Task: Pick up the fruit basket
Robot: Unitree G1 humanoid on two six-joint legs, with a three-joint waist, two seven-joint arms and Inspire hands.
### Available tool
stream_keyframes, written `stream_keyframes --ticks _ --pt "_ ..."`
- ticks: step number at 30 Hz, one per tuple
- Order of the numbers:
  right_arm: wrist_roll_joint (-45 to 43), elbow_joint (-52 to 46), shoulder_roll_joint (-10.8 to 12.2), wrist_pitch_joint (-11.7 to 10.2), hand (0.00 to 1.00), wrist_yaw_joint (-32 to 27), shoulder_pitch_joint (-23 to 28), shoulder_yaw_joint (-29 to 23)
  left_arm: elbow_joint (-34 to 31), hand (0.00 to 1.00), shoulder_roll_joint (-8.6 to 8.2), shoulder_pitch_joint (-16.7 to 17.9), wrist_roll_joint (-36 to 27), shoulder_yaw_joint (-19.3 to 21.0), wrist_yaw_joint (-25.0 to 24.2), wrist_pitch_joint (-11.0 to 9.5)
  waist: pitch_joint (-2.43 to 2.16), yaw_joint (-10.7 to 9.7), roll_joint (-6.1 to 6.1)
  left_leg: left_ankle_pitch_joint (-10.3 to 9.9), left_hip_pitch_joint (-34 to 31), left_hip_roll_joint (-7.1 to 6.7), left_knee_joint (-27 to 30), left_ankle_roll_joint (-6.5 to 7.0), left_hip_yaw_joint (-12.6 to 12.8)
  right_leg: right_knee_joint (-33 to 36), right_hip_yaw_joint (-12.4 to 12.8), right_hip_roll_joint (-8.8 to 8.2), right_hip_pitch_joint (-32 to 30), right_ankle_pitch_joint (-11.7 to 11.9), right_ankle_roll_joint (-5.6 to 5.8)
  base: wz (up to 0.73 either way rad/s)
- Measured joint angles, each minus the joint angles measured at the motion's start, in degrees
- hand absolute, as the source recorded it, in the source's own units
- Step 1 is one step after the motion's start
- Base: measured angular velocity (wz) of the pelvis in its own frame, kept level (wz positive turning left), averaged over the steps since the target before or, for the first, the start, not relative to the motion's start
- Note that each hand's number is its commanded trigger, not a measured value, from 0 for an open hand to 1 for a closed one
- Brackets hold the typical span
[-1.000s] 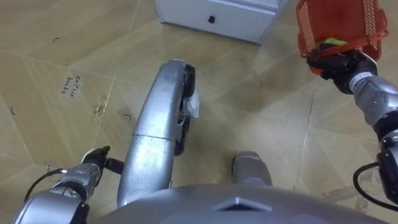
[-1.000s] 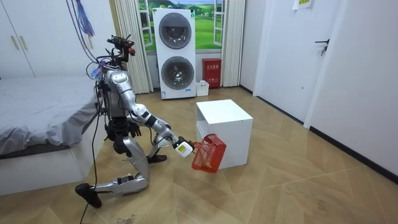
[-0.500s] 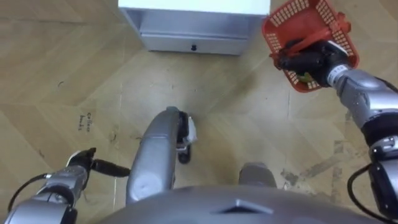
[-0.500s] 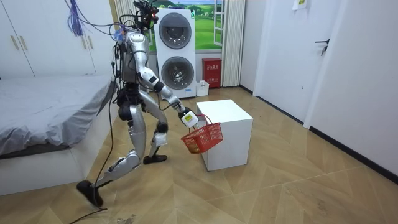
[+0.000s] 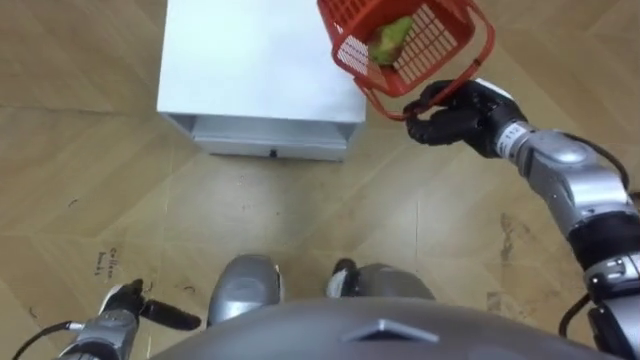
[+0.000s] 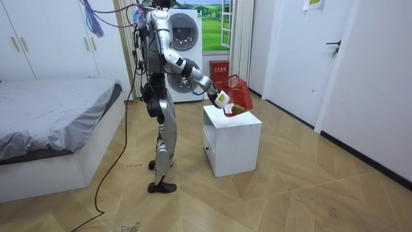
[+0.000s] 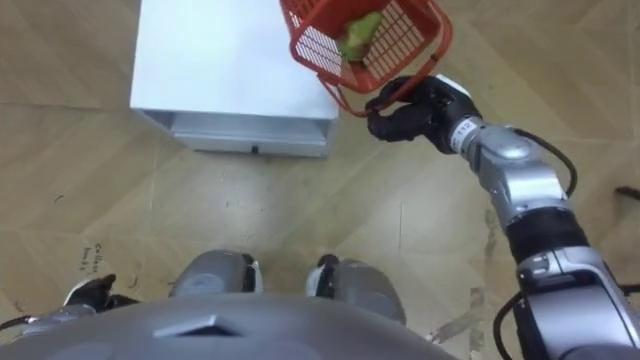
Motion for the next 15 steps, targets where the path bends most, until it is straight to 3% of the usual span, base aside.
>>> stream_keyframes --ticks 3,4,5,6,7,8,9,10,12,13,15 --pt "0.1 -1.3 0.3 0.0 1.00 0.0 0.2 0.0 -2.1 0.00 -0.38 1.6 1.5 1.1 -1.1 1.2 -0.15 0.0 -0.58 0.1 1.6 0.44 0.9 0.05 0.8 -3.5 1.6 0.69 4.0 0.9 0.43 0.37" --pt "0.1 -1.5 0.5 0.0 1.00 0.0 0.4 0.0 -2.4 0.00 -0.40 1.7 1.6 1.2 -1.4 1.3 -0.01 0.0 -0.79 0.1 1.1 0.52 2.8 0.09 1.4 -4.4 2.7 0.77 5.2 1.4 0.36 0.57" --pt "0.1 -2.1 0.8 -0.4 1.00 0.1 1.3 -0.2 -2.9 0.00 -0.47 1.8 2.3 1.1 -2.0 1.5 0.44 0.0 -1.71 -0.4 -1.9 -1.31 6.1 0.94 1.7 -6.8 6.9 -0.11 7.8 1.7 0.37 0.85" --pt "0.6 -2.2 0.5 -1.1 1.00 0.0 2.2 -1.1 -4.7 0.00 -1.10 1.2 3.2 0.9 -2.1 1.5 0.35 -0.1 -2.24 0.8 -5.1 -3.61 0.4 2.75 1.2 -7.3 8.3 -0.98 8.2 1.5 0.75 0.94" --pt "0.9 -2.2 0.2 -1.2 1.00 0.0 2.4 -1.6 -5.9 0.00 -1.48 1.0 3.6 0.7 -2.2 1.5 0.27 0.0 -1.71 5.0 -6.7 -3.95 -2.4 4.21 1.4 -7.0 8.0 -0.85 7.8 1.2 1.58 0.56" --pt "0.9 -2.0 1.3 -1.2 1.00 -0.3 2.8 -2.1 -6.9 0.00 -1.42 0.9 4.0 0.7 -2.4 1.4 0.10 2.0 -2.81 6.2 -6.8 -3.94 -1.5 4.95 4.1 -5.9 7.1 -1.64 6.8 0.2 3.75 0.08" --pt "0.9 -3.0 1.8 -1.3 1.00 0.3 2.9 -2.1 -6.8 0.00 -1.76 0.8 4.0 0.8 -2.8 1.4 0.21 2.9 -2.47 6.2 -6.3 -3.67 -1.4 4.97 4.7 -6.6 3.5 -1.92 7.0 1.0 5.25 -0.15" --pt "0.9 -3.9 1.8 -1.4 1.00 0.9 3.0 -2.1 -6.8 0.00 -1.94 0.7 4.0 0.9 -2.9 1.5 0.58 3.5 -1.76 6.2 -5.9 -3.48 -1.4 4.97 4.4 -7.4 2.0 -1.83 7.0 1.2 5.36 -0.20" --pt "0.9 -6.3 1.8 -1.6 1.00 1.7 2.9 -2.1 -6.9 0.00 -2.15 0.5 3.9 1.2 -3.1 1.7 0.68 4.3 -1.09 6.2 -4.8 -3.25 -1.6 4.95 3.1 -10.1 -0.5 -1.56 5.7 3.0 4.91 -0.17" --pt "1.0 -6.8 1.8 -1.7 1.00 2.0 2.8 -2.1 -6.9 0.00 -2.05 0.4 3.9 1.6 -3.1 1.7 0.79 4.0 -0.74 6.1 -3.7 -3.65 -2.1 4.90 3.1 -11.0 -1.9 -1.82 5.0 5.4 3.36 0.00" --pt "1.3 -6.7 1.7 -1.7 1.00 2.0 2.3 -2.2 -6.9 0.00 -2.04 0.4 3.8 3.1 -3.1 1.2 0.46 3.8 -0.09 6.2 -1.1 -3.55 -4.9 4.87 3.0 -11.2 -2.5 -1.65 6.6 5.8 3.11 -0.06"
